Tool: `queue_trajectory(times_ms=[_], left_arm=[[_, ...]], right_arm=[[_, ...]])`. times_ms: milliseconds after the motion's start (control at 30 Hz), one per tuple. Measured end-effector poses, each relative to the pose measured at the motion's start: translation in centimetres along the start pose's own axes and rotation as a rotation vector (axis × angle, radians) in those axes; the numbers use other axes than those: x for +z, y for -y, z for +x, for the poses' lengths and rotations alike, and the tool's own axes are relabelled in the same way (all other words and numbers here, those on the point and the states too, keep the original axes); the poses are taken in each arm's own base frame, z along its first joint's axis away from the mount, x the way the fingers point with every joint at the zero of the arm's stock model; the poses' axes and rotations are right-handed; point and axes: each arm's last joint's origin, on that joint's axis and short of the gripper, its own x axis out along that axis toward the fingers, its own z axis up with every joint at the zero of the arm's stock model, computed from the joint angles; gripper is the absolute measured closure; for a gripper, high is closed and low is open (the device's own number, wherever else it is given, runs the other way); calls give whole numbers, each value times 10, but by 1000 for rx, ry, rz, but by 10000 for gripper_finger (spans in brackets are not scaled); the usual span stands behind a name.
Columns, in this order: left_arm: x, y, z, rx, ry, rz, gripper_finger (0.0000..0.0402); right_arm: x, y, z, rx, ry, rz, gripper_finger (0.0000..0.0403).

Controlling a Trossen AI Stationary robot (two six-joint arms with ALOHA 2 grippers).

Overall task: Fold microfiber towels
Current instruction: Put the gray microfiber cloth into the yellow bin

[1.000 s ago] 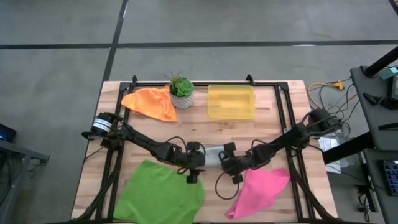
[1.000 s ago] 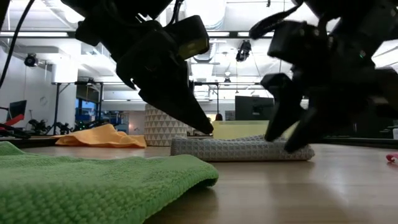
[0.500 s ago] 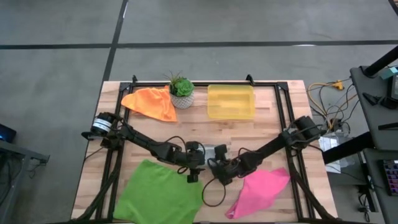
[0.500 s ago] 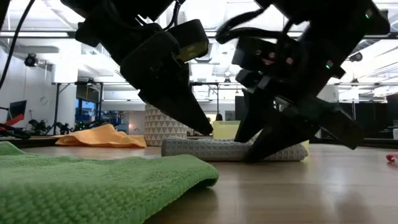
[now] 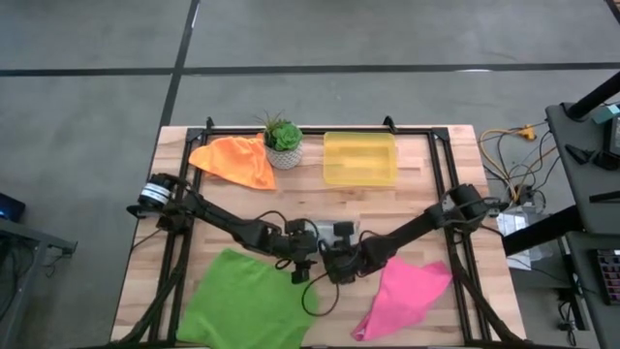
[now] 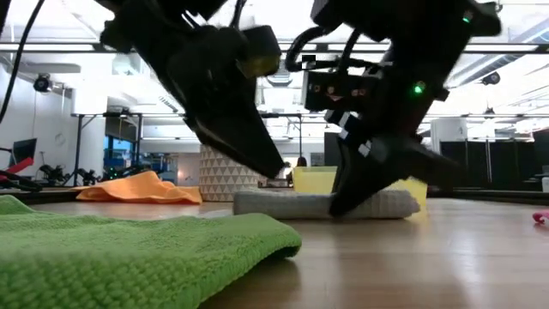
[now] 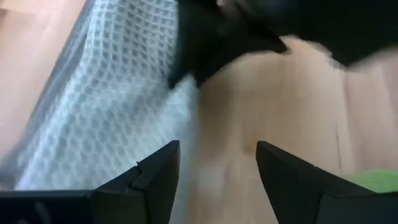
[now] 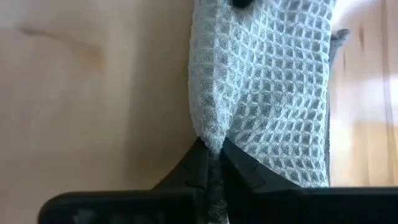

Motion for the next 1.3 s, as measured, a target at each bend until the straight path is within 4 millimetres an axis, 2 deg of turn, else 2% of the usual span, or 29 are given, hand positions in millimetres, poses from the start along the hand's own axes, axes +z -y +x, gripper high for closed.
queue_trajectory(times_ms=[100,367,533,700,867,1033,1167,1300], left_arm=[[5,-1,-16,3,-6,2,203],[24,-5,-70,-31,85,-8,203],[33,-7,-95,-43,162,-22,203],[36,-8,-106,-53,195,-9,203],[34,-5,-109,-62,190,-4,203],[31,2,-110,-81,185,12,203],[29,5,-110,-85,177,19,203],[25,2,-109,-49,142,26,203]], right_arm=[[2,17,-15,68,-2,83,390],[0,74,-50,387,32,322,393],[-10,110,-68,449,114,489,393],[-18,143,-83,454,302,701,393],[-33,167,-84,445,468,885,394],[-49,182,-74,416,514,1023,394],[-55,191,-67,383,510,1056,394],[-60,208,-60,336,566,1092,394]])
